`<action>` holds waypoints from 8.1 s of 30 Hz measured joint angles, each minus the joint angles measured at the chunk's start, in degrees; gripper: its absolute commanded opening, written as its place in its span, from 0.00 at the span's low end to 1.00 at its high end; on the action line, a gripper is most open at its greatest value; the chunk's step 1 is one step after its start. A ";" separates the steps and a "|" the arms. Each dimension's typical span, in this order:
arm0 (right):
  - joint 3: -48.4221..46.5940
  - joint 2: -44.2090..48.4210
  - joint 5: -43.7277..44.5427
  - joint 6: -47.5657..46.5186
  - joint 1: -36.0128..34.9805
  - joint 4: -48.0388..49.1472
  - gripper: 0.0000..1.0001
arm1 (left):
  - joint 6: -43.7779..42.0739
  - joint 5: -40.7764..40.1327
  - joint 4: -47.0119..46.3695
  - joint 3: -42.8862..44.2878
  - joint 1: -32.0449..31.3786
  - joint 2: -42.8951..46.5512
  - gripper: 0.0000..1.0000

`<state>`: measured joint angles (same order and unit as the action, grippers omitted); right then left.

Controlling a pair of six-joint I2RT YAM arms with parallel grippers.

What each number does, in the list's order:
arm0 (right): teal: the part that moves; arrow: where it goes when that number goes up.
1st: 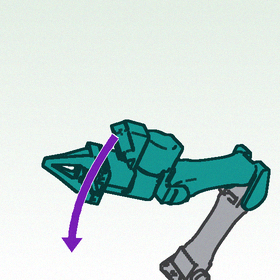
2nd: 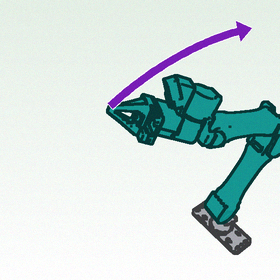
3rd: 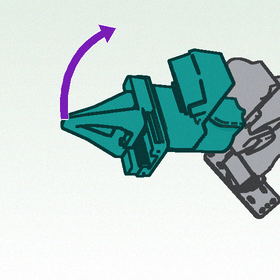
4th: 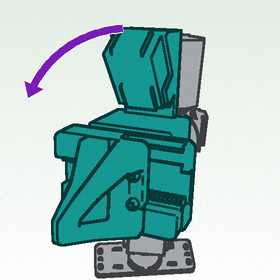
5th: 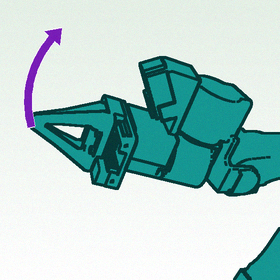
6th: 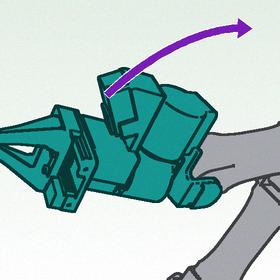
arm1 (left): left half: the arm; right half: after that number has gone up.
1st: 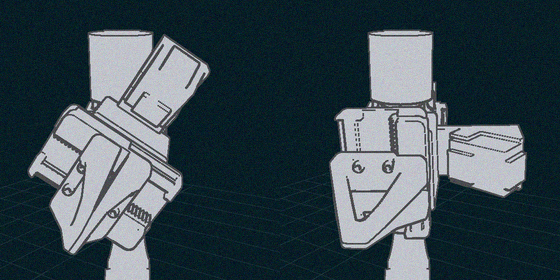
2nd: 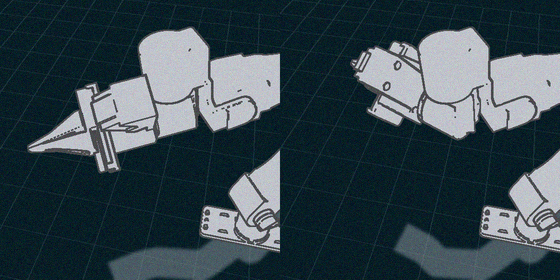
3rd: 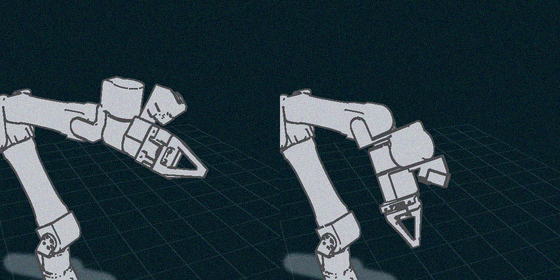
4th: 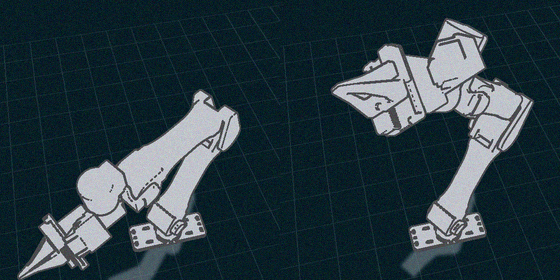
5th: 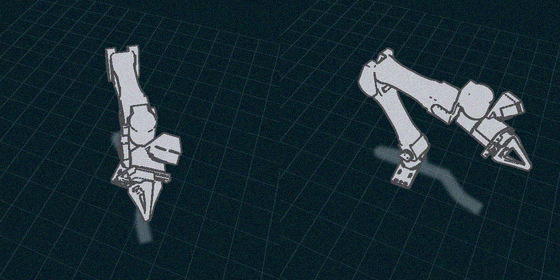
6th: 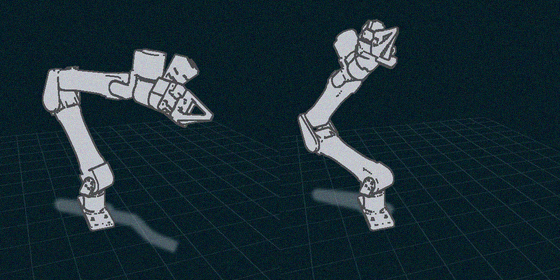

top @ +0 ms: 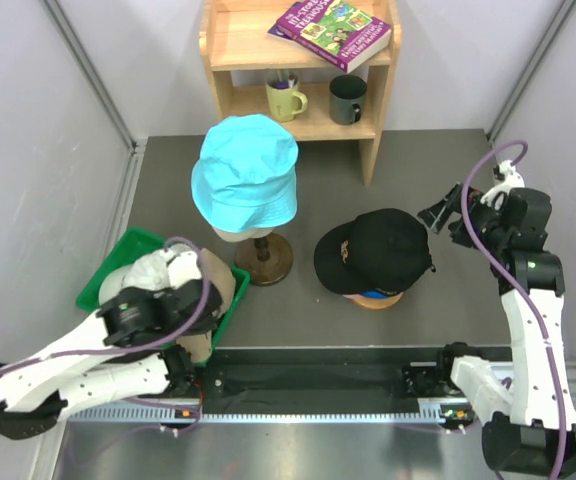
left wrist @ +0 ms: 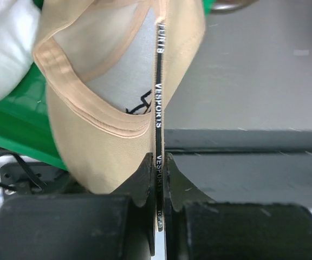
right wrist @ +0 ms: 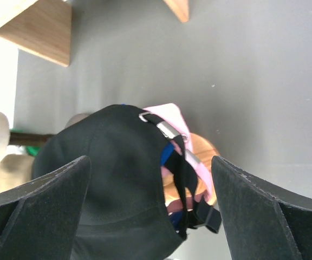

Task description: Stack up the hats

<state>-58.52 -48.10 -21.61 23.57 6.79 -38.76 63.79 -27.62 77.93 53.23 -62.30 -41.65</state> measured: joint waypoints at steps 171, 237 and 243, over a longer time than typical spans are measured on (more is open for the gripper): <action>-7.61 9.14 15.98 11.91 -25.81 -10.27 1.00 | -7.28 22.56 -81.42 -13.16 -0.37 -14.62 0.00; -2.21 5.88 13.90 1.88 -25.92 -9.33 1.00 | 26.38 9.79 -105.35 -22.58 -6.54 -35.85 0.00; -2.21 3.76 15.52 0.24 -25.92 -8.61 1.00 | 26.47 9.73 -108.89 -18.88 -6.43 -42.16 0.00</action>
<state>-60.73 -44.34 -6.09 23.81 -19.14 -47.37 90.26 -17.89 -30.96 34.35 -68.73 -83.81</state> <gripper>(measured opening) 0.996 0.045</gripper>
